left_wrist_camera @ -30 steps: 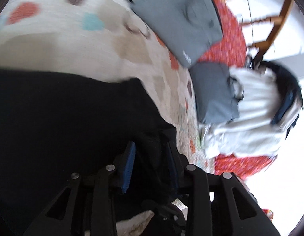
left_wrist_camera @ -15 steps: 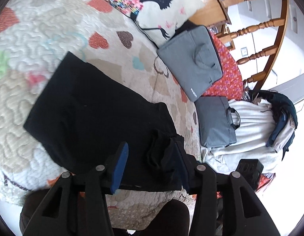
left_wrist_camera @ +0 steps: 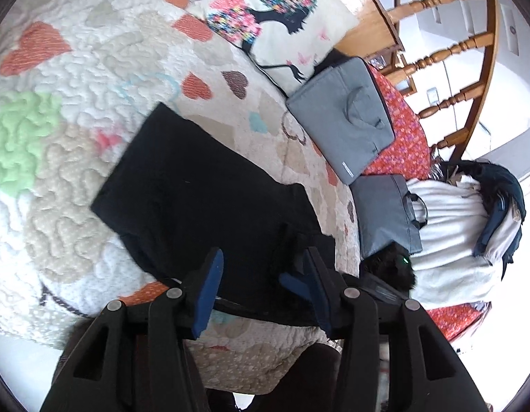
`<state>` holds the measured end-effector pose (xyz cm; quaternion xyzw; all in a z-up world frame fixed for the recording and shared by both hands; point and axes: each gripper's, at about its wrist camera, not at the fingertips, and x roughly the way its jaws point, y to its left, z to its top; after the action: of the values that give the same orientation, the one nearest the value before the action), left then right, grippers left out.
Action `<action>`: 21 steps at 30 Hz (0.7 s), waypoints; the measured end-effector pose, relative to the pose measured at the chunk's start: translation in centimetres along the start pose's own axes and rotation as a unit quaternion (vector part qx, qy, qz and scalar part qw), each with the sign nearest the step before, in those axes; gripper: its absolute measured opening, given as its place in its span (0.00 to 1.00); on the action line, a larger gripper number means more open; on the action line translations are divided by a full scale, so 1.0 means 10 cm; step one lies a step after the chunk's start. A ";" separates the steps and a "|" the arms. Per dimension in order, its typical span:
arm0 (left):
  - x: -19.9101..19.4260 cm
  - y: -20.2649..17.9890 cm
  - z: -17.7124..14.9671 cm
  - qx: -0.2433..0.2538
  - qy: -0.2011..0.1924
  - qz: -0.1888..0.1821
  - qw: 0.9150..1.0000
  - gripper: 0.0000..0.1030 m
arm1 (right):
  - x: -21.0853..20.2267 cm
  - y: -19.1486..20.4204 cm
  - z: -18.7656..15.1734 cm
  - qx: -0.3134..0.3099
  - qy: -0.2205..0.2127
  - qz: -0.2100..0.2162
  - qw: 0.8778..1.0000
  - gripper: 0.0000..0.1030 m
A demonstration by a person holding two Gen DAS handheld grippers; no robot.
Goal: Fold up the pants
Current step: 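Release the pants with both grippers and smooth the folded stack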
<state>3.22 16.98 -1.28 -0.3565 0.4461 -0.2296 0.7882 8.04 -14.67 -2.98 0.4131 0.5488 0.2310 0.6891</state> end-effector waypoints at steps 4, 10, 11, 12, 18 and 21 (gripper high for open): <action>-0.04 0.08 0.02 -0.011 -0.007 0.003 1.000 0.45 | -0.34 0.12 -0.12 -0.044 -0.037 0.003 0.998 0.62; 0.08 0.07 -0.02 -0.018 0.001 0.005 1.000 0.46 | -0.46 -0.15 -0.19 -0.016 -0.063 -0.043 0.997 0.62; 0.08 0.08 -0.02 -0.020 0.001 0.006 1.000 0.46 | -0.35 -0.20 -0.24 -0.012 -0.046 -0.047 0.998 0.62; 0.07 0.09 -0.03 -0.023 -0.002 0.007 1.000 0.46 | -0.29 -0.23 -0.25 -0.011 -0.028 -0.047 0.998 0.62; -0.13 0.34 0.06 -0.061 -0.044 0.027 0.997 0.46 | 0.03 -0.03 -0.37 -0.050 0.031 -0.072 0.996 0.64; -0.18 0.54 0.09 -0.085 -0.055 0.041 0.994 0.46 | -0.03 0.21 -0.27 -0.085 0.024 -0.078 0.993 0.64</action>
<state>3.37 21.98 -4.17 -0.4158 0.4343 -0.1385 0.7870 5.66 -12.90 -1.28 0.3029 0.5740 0.2321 0.7245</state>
